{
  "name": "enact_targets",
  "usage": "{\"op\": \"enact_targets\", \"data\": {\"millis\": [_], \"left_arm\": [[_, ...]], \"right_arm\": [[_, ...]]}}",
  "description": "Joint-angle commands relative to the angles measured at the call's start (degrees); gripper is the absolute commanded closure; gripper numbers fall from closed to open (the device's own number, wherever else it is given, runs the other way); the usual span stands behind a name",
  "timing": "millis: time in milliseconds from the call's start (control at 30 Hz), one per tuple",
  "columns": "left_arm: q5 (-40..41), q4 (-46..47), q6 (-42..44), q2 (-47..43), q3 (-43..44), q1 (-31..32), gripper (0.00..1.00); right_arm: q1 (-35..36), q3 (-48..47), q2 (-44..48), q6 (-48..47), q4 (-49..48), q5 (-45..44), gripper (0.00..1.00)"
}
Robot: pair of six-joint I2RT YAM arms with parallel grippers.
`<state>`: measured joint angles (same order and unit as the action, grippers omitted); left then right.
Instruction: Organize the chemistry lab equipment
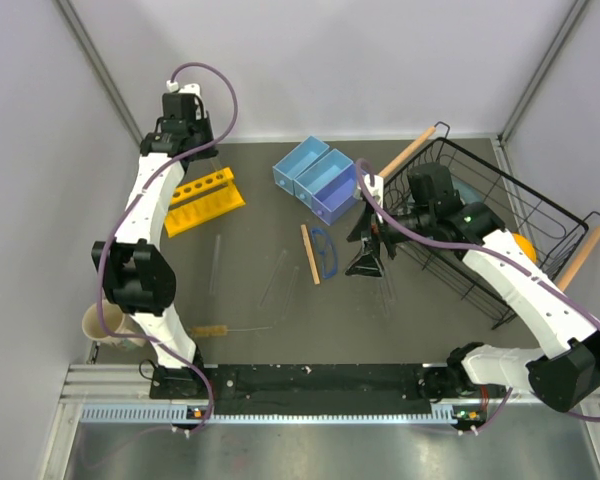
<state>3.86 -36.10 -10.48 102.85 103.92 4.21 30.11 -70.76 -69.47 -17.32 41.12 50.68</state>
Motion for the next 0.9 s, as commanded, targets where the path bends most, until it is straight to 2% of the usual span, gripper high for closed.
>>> {"op": "enact_targets", "data": {"millis": [0,567,867], "left_arm": [[-0.25,1.38,0.72,1.39,3.13,-0.34,0.87],[-0.17,2.7,1.08,2.88,-2.05,-0.25,0.87],[-0.25,6.74,1.34,3.94,-6.8,-0.25,0.85]], "right_arm": [[-0.93,-0.08,1.36,0.36,-2.71,1.44,0.01],[-1.1,-0.08,1.01,0.45,-2.98,1.8,0.01],[-1.1,-0.17,0.92,0.62,-2.89,1.62,0.01]]}}
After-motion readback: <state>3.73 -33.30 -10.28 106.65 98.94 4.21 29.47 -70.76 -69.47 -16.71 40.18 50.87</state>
